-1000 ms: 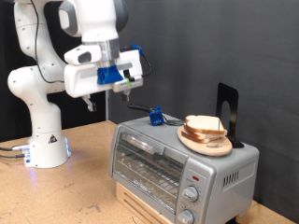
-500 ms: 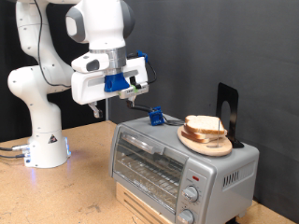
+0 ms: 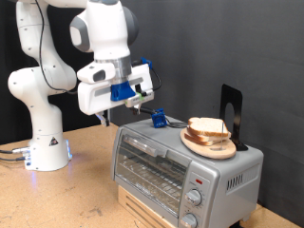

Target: Make a piece of toast with the oven

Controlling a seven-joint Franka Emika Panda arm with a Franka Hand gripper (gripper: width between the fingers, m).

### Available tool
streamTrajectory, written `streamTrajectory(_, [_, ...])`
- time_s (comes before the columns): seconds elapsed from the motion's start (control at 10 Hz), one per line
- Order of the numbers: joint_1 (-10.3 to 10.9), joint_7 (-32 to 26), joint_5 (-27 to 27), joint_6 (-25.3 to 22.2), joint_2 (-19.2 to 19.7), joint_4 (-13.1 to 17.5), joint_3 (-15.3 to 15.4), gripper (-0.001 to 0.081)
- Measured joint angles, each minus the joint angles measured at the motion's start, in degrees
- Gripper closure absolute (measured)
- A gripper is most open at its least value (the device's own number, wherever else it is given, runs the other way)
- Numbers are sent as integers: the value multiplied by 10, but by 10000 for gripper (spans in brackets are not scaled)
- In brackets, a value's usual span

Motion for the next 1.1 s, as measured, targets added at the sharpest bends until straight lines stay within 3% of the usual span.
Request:
streamTrajectory(0.7, [-5, 39, -62, 95, 26, -66, 15, -3])
streamTrajectory(1.1, [-36, 50, -103, 131, 64, -66, 2, -2])
